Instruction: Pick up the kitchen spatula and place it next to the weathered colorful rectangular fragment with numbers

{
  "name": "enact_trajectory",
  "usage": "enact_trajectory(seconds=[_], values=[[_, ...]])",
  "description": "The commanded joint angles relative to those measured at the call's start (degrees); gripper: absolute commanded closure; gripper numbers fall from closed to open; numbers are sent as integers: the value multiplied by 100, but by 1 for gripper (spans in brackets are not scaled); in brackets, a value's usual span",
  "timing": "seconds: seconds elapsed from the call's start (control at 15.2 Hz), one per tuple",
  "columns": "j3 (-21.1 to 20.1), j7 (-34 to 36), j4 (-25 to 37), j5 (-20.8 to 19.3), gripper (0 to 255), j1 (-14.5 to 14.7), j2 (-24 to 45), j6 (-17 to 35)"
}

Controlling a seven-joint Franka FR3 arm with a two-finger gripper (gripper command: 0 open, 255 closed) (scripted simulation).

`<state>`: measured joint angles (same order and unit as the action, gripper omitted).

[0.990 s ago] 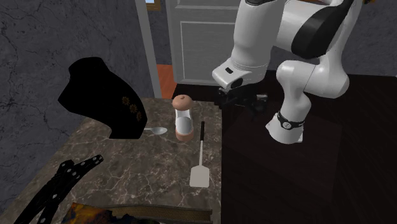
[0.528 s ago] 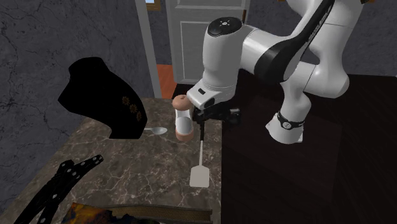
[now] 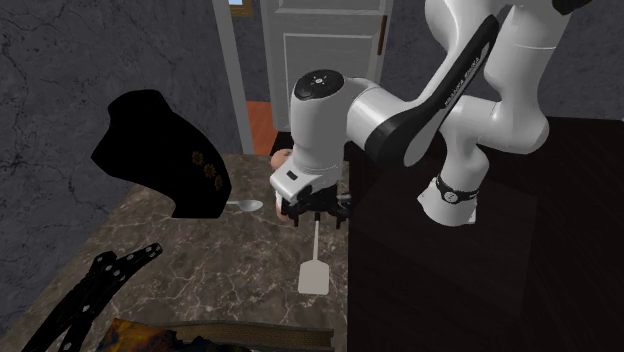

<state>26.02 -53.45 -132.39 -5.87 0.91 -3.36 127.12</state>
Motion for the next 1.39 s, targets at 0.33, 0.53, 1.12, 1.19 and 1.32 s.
enact_trajectory(seconds=[0.33, 0.53, 1.12, 1.19, 1.32], values=[[29, -90, -157, 99, 0, -13, 231, 377], [29, -90, -157, 99, 0, -13, 232, 377], [29, -90, -157, 99, 255, -13, 231, 377], [29, -90, -157, 99, 255, -13, 231, 377], [29, -90, -157, 99, 255, -13, 231, 377]])
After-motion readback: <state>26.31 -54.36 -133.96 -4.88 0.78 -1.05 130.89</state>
